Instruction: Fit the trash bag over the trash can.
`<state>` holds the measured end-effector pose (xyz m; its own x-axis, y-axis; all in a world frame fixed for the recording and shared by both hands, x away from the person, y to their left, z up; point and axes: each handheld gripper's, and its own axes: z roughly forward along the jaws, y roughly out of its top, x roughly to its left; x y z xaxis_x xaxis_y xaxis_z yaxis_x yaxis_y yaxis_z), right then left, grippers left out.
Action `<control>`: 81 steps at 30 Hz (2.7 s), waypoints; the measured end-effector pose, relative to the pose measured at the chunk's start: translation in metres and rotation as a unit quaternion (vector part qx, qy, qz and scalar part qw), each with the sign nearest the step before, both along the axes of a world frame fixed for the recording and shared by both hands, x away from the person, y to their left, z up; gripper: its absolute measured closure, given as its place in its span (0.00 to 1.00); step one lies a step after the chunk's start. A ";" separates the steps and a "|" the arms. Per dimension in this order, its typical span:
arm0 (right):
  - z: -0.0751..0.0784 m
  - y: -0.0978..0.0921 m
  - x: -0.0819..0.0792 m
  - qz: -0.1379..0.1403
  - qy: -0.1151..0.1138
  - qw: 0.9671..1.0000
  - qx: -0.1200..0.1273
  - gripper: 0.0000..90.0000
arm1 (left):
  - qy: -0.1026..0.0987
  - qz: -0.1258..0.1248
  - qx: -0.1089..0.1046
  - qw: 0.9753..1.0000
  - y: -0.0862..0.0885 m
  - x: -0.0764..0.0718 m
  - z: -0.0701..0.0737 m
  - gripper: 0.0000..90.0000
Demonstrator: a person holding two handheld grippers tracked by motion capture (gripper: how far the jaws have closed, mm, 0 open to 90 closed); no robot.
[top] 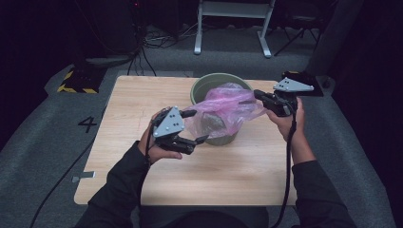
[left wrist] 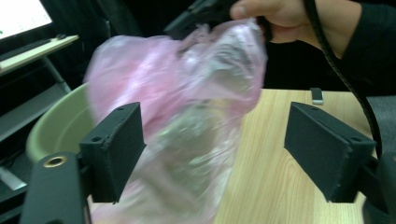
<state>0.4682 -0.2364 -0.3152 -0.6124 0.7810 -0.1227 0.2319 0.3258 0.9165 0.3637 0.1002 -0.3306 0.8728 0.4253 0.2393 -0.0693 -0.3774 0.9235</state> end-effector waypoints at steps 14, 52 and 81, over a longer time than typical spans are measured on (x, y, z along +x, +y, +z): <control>-0.001 0.003 -0.002 0.009 0.005 1.000 0.003 1.00 | -0.045 0.053 0.040 0.997 -0.092 -0.003 -0.008 0.50; -0.003 0.004 0.028 -0.026 0.020 0.999 -0.010 1.00 | 0.014 -0.022 0.064 0.998 -0.024 -0.015 -0.061 0.46; 0.005 0.003 0.021 -0.023 -0.004 1.000 -0.009 1.00 | -0.051 0.084 -0.058 0.993 0.050 -0.028 0.016 0.26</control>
<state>0.4888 -0.2331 -0.3098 -0.5746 0.8062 -0.1413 0.2394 0.3306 0.9129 0.3352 0.1504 -0.3144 0.7605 0.5932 0.2641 -0.1097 -0.2835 0.9527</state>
